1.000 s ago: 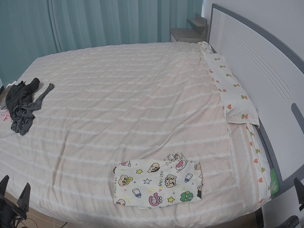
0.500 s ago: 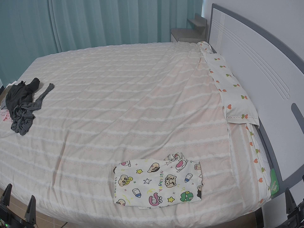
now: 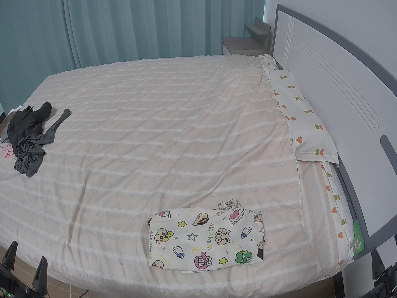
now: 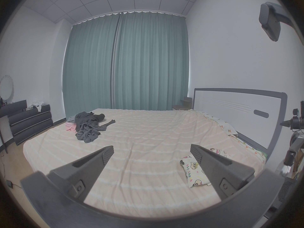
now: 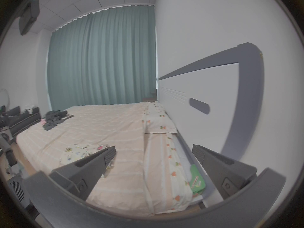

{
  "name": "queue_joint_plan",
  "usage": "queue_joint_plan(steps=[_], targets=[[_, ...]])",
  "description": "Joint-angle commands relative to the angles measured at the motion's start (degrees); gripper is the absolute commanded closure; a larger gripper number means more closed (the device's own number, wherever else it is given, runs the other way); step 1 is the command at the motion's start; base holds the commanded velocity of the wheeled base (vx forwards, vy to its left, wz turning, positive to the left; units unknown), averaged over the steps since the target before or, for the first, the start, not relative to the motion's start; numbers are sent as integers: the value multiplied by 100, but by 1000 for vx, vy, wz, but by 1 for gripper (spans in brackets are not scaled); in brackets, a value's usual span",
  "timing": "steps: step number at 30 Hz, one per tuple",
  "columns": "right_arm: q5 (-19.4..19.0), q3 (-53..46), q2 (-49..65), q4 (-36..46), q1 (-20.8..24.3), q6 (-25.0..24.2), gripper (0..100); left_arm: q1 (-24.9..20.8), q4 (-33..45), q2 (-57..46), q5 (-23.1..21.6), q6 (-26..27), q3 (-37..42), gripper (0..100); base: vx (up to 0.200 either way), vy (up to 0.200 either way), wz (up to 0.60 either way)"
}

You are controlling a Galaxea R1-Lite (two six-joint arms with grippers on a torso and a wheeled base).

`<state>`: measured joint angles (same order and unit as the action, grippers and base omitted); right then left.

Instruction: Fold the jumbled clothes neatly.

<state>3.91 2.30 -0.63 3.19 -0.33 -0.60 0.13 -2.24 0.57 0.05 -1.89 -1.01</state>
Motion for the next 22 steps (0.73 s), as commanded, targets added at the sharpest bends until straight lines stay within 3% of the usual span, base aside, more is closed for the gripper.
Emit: queue_joint_plan(steps=[1,4,8,10,13,22], targets=[[-1050,-37,55,-117,50,-125,0,-5,-13,-40,-286,-13,66,0,0,0,0],[-1015,-19,37,-117,-2,-195,0,-5,-13,-40,-330,57,66,0,0,0,0],[-189,-2,46,-38,-2,-257,0,4,-4,-40,-348,66,66,0,0,0,0],[-268,7,46,-21,7,-195,0,-5,-4,-40,-453,110,66,0,0,0,0],[-725,-2,37,-21,33,-169,0,4,5,-40,-690,224,66,0,0,0,0],[-681,-28,55,-108,24,-345,0,4,13,-40,-726,259,66,0,0,0,0]])
